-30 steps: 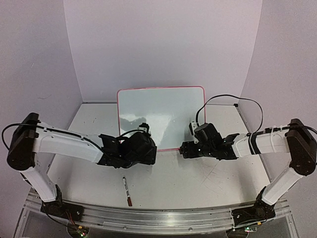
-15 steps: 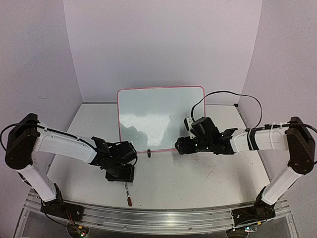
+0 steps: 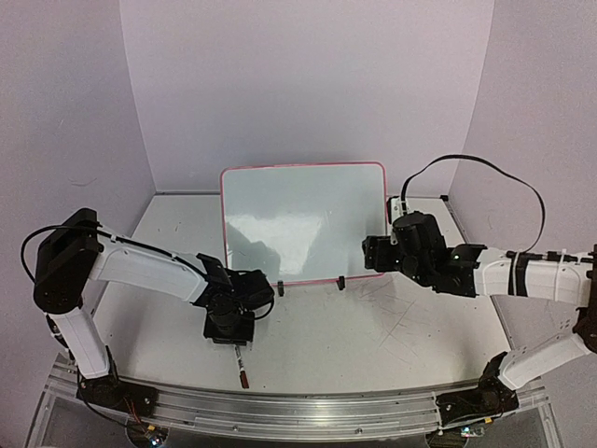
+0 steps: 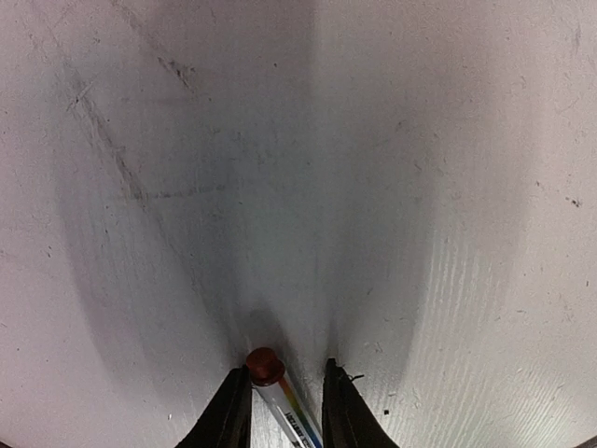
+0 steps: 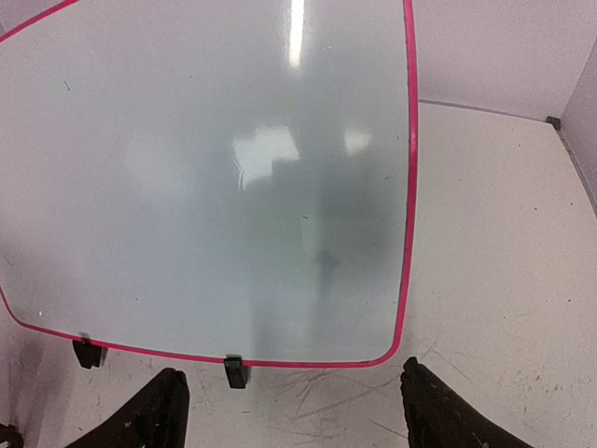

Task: Write a sentence on the whiteboard
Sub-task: Pick up the whiteboard marker from the center of the board.

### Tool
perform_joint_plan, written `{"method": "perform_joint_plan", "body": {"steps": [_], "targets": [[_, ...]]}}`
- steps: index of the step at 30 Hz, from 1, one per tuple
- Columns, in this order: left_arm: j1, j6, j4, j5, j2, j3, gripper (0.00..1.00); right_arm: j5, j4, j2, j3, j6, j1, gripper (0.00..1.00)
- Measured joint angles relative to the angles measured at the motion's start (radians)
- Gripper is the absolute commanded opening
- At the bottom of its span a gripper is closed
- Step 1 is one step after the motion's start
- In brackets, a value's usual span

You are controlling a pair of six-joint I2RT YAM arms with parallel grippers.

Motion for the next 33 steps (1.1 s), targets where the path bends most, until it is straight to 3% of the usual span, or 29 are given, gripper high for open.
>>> {"method": "perform_joint_plan", "body": {"steps": [1,5,15,17,20,22,29,33], "targets": [[-0.005,0.001,-0.001,-0.005,0.000,0.002,0.19,0.007,0.001,0.003,-0.001,-0.003,0.000,0.97],[-0.028,0.018,-0.004,-0.034,0.001,0.021,0.04,0.016,0.001,0.024,-0.004,-0.005,0.000,0.98],[-0.039,0.175,0.039,-0.188,-0.005,0.088,0.00,-0.131,-0.003,0.025,-0.004,-0.045,0.000,0.98],[-0.039,0.248,0.083,-0.213,-0.021,0.096,0.05,-0.174,-0.006,0.025,-0.003,-0.045,0.001,0.98],[-0.028,0.327,0.114,-0.233,-0.046,0.141,0.33,-0.235,-0.052,0.027,0.022,-0.034,0.001,0.98],[-0.010,0.320,0.114,-0.216,-0.051,0.184,0.40,-0.268,-0.090,0.040,0.064,-0.020,0.001,0.98],[0.027,0.163,0.050,-0.016,-0.097,0.145,0.48,-0.341,-0.134,0.095,0.158,0.030,0.001,0.98],[0.021,0.083,-0.049,0.072,-0.071,0.160,0.44,-0.334,-0.155,0.122,0.159,0.051,0.001,0.98]]}}
